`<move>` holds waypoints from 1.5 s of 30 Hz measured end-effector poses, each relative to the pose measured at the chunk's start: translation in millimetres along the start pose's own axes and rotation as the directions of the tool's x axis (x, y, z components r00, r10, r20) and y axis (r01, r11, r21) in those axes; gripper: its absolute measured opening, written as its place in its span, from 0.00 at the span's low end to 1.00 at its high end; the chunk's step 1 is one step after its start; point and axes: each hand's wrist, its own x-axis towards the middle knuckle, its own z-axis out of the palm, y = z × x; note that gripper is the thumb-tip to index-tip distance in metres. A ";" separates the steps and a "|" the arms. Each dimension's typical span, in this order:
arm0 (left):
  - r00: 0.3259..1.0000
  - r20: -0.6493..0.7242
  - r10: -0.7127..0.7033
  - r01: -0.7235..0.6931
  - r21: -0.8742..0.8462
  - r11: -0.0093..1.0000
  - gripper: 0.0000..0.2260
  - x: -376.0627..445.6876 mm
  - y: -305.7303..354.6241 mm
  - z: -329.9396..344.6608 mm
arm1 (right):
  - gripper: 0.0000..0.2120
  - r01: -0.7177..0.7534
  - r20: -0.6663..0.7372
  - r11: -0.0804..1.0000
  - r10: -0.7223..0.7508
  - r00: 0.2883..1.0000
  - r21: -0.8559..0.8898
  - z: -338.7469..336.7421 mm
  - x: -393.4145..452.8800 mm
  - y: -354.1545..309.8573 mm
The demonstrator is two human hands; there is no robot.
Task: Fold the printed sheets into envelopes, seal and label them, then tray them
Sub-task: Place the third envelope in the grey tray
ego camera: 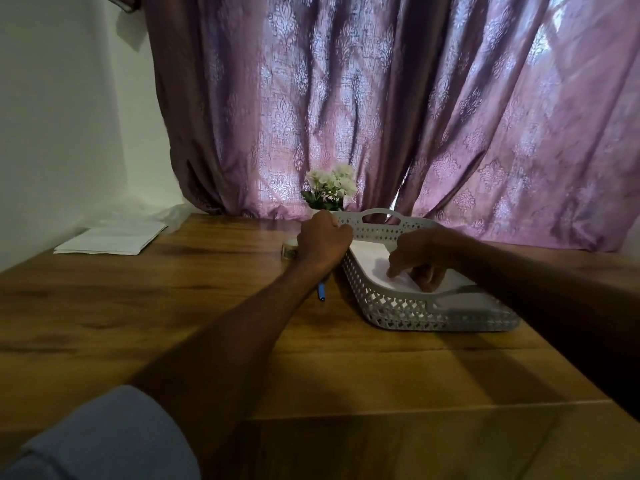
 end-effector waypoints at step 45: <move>0.919 0.393 -0.033 -0.235 0.612 0.755 0.30 -1.9 -138.9 -210.5 | 0.31 0.569 -0.636 0.818 -0.481 0.604 -0.078 124.0 4.5 -185.2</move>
